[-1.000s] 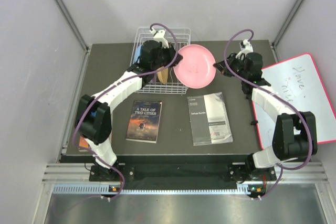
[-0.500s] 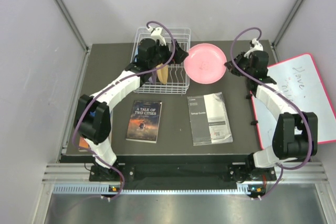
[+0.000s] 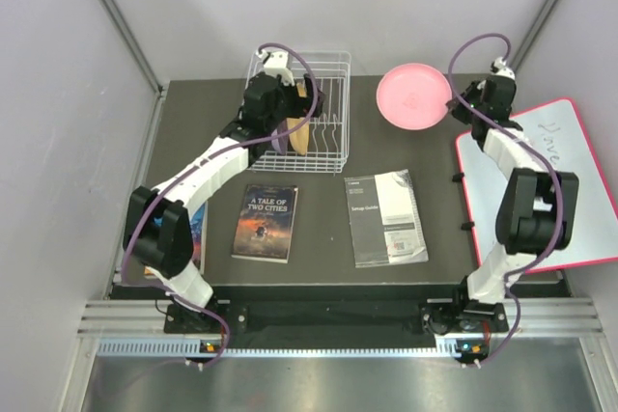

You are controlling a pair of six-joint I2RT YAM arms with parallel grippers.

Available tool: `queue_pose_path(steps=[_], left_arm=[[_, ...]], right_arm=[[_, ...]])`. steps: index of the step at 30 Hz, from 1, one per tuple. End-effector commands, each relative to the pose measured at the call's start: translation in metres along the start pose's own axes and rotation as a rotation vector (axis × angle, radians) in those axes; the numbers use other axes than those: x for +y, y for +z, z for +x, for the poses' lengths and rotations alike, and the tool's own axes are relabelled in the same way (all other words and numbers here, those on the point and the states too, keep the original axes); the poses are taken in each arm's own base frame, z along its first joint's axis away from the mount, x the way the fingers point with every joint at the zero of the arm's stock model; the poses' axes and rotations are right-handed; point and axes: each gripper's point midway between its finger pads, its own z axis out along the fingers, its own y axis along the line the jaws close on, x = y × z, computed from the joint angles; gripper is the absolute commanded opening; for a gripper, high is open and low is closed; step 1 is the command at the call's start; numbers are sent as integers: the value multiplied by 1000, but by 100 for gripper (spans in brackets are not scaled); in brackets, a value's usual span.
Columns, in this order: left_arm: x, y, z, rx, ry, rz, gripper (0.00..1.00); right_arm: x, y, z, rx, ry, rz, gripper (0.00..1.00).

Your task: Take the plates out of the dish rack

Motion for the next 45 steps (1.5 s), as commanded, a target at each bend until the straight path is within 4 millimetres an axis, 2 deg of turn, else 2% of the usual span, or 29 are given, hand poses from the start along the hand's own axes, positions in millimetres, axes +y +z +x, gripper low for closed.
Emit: queue_pose_path(steps=[1,5,7,8,10,17,19,23,24,26,27,28,36,41,43,45], left_arm=[[34,-18,-24,-85,63,-146,99],[48,-17,-14,-73,63,-183,99],[51,-16,-8,-70,62,-190,99],[51,-16,-6,-66,61,-189,98],[52,-15,-2,-58,61,-192,98],[51,-13,0,-56,53,-181,98],[51,-12,0,-55,53,-183,98],[52,-12,-1,-59,56,-182,97],[50,-11,-1,-59,56,-177,97],[50,-12,-3,-65,57,-175,97],[49,-12,-4,-66,60,-173,97],[49,-12,-4,-65,63,-172,96],[43,-13,-15,-85,138,-225,94],[25,-14,-20,-104,214,-247,94],[19,-12,-16,-92,222,-231,93],[20,-9,-11,-76,223,-246,93]], right_arm=[[-1,19,-14,-13,-1,9,0],[-14,41,1,28,-2,35,0],[-12,48,-1,30,-8,31,0],[-17,55,11,66,-9,43,0],[-13,63,12,74,-33,46,0],[-19,71,41,155,-64,102,1],[-21,73,48,173,-70,117,7],[-25,69,63,209,-84,134,22],[-28,69,65,212,-86,147,29],[-28,65,66,213,-90,153,37],[-30,64,67,214,-98,161,45],[-29,61,64,207,-103,166,47],[-27,39,60,188,-158,214,50],[-26,25,59,180,-161,210,50],[-27,19,61,181,-160,214,51],[-28,14,62,179,-159,219,51]])
